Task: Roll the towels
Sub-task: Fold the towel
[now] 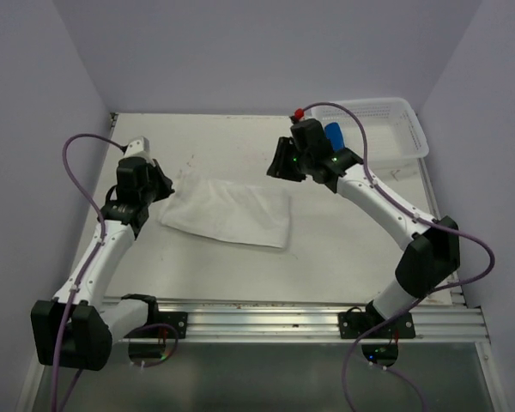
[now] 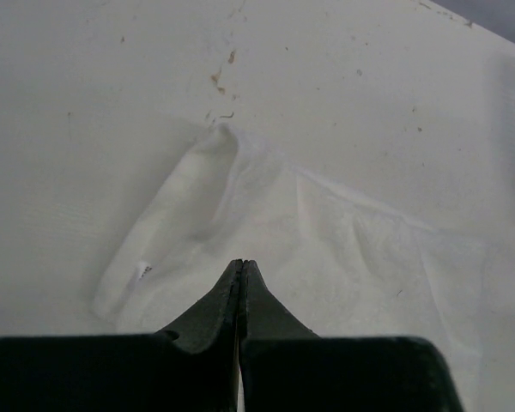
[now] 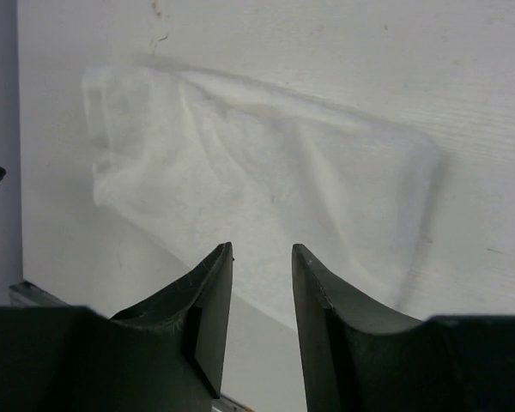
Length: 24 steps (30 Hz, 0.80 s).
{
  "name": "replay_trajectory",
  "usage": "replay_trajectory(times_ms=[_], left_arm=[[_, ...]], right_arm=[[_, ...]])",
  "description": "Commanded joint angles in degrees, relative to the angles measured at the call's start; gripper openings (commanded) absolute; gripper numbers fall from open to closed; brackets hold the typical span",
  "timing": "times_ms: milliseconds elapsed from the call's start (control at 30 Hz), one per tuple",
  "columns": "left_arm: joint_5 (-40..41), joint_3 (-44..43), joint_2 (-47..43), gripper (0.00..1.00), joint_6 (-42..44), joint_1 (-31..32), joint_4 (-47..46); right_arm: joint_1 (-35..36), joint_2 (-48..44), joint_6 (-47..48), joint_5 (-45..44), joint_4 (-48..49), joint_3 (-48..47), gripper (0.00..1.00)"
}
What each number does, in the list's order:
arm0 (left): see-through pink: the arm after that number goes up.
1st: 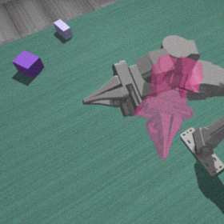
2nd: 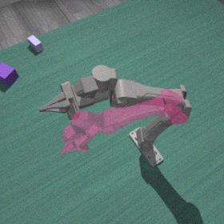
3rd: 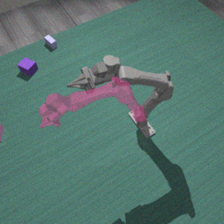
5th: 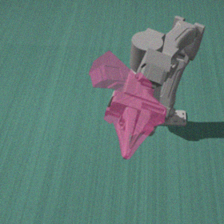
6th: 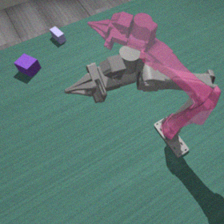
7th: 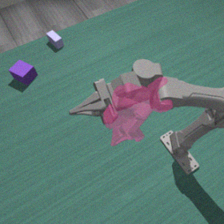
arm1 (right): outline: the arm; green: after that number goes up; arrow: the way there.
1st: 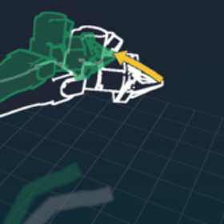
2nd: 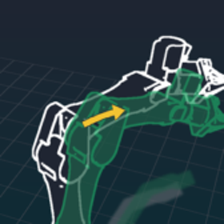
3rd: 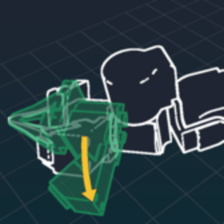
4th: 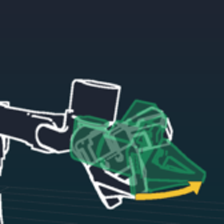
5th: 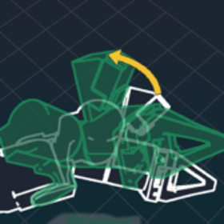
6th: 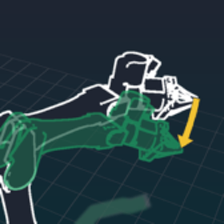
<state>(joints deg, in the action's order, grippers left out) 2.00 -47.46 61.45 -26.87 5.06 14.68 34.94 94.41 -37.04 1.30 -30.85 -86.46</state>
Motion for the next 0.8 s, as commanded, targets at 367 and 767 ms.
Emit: replay_trajectory(times_ms=[367, 767], left_arm=[[1.3, -7.1, 15.0, 0.38, 0.9, 0.4, -5.5], [-0.8, -13.6, 28.0, 0.52, 2.9, 0.5, -8.3]], right_arm=[[-4.9, 1.8, 2.6, -5.8, 0.0, 7.4, 0.43], [-8.3, 6.3, 4.3, -1.6, 2.7, 5.7, 0.45]])
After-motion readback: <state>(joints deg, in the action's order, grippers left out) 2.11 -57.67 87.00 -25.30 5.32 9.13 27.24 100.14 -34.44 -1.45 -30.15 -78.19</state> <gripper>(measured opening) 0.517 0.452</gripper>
